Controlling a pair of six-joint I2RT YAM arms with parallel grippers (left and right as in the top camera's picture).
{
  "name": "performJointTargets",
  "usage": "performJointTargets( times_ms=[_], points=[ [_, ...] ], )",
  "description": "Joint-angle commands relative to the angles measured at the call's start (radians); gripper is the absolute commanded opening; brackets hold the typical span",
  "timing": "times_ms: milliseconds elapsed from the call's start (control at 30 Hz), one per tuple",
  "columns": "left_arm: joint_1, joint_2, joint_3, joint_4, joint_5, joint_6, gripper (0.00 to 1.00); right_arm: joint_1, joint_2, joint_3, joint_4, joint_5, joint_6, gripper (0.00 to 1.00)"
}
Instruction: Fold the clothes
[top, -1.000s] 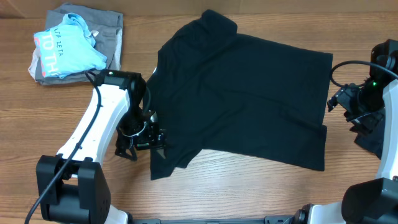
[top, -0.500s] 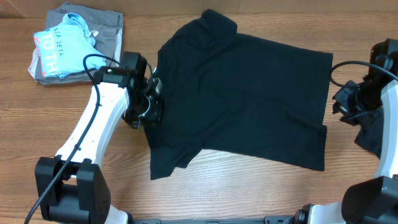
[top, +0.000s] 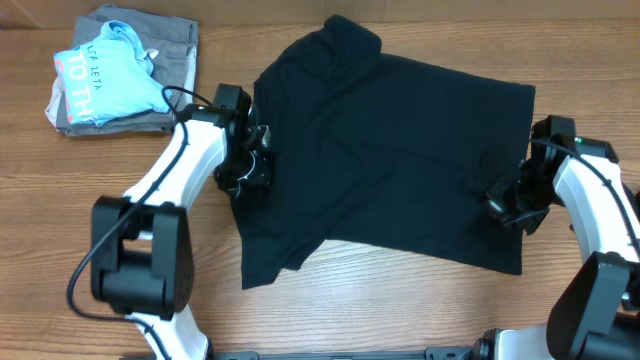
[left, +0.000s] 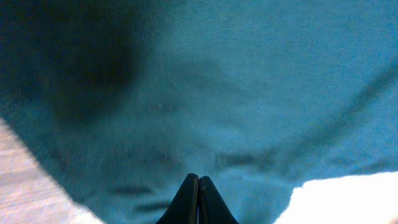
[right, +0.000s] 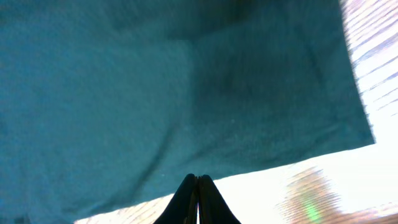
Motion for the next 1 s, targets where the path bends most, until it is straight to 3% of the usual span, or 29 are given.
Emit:
performJointTargets(
  times_ms=[0, 400, 600, 967],
  points=[
    [0.006, 0.049, 0.013, 0.029, -0.01, -0.006, 0.04, 0.002, -0.008, -0.051, 0.027, -0.028, 0.002, 0.06],
    [0.022, 0.101, 0.012, 0.055, -0.051, -0.065, 0.04, 0.003, -0.007, -0.295, 0.246, -0.083, 0.049, 0.09],
    [0.084, 0.129, 0.003, 0.025, -0.054, -0.138, 0.04, 0.0, -0.007, -0.332, 0.267, -0.028, 0.132, 0.09],
    [0.156, 0.136, -0.005, -0.014, -0.058, -0.111, 0.04, -0.1, -0.007, -0.347, 0.248, 0.013, 0.216, 0.04]
  ],
)
